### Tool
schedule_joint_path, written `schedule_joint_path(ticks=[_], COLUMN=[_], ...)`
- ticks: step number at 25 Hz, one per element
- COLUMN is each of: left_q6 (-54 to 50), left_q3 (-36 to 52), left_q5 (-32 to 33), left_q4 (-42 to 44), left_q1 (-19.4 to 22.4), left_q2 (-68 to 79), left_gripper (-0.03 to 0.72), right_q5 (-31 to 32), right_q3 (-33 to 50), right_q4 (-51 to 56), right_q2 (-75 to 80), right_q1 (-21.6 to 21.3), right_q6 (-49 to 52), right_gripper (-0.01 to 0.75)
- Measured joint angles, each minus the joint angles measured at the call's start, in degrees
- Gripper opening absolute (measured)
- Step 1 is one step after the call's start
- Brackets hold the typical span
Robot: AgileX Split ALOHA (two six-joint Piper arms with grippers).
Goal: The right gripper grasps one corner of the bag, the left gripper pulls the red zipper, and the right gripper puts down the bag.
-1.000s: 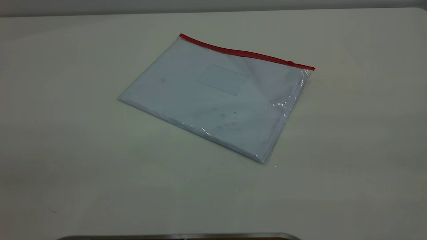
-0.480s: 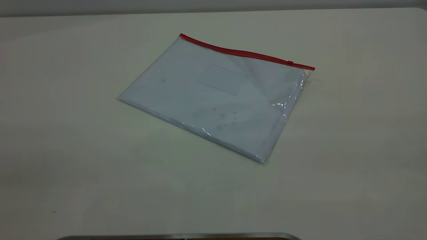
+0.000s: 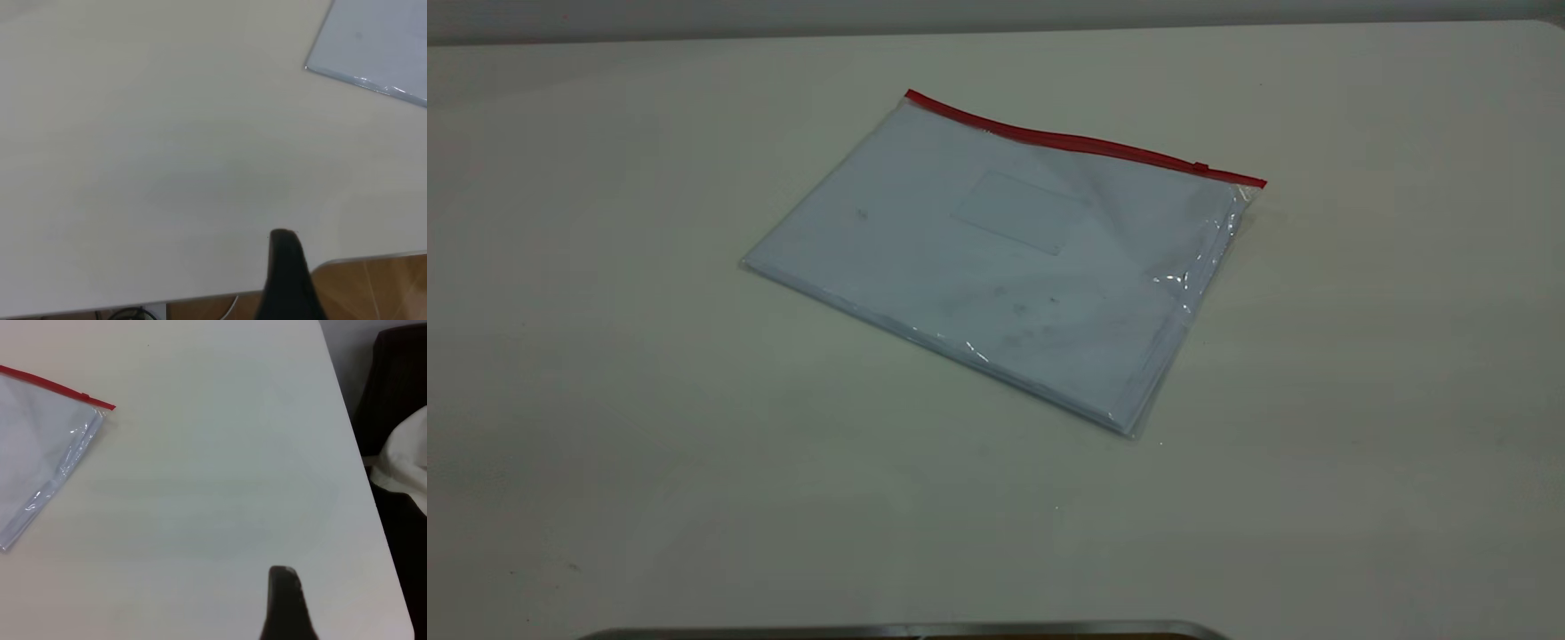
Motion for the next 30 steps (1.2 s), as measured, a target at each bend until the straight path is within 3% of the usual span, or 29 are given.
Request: schedule_joint_path(ticks=[9,13,18,24,30], left_q6=[-3.8,-5.3,-5.4,-4.9,8.5], left_q3=[-1.3,-7.1,-17.8,-27.0,-34.1], left_q5=[-1.4,-5.1,-8.5,-18.7,-27.6], left_q4=[0.4,0.9,0.9,-3.0,-12.4], left_q1=[0.0,0.0,0.1,0.1,0.1], left_q2=[3.2,14.5,34.2,55.5,72.0], left_gripper=[0.588,0.588,0.588,0.588,0.588], right_q5=[0.0,-0.1,-1.9,-13.9,-27.7], right_q3=[0.0,-0.4,-3.3,-4.9,-4.9], right_q4=[1.1,5.8,11.3,19.6,37.4], right_q2=[0.0,1.7,15.1,37.0,60.0], right_q1=[0.0,0.0,0.0,0.0,0.0], right_q6=[0.0,-0.2,-4.9,-8.5,-25.7], right_gripper=[0.547,0.547,0.547,0.547,0.547])
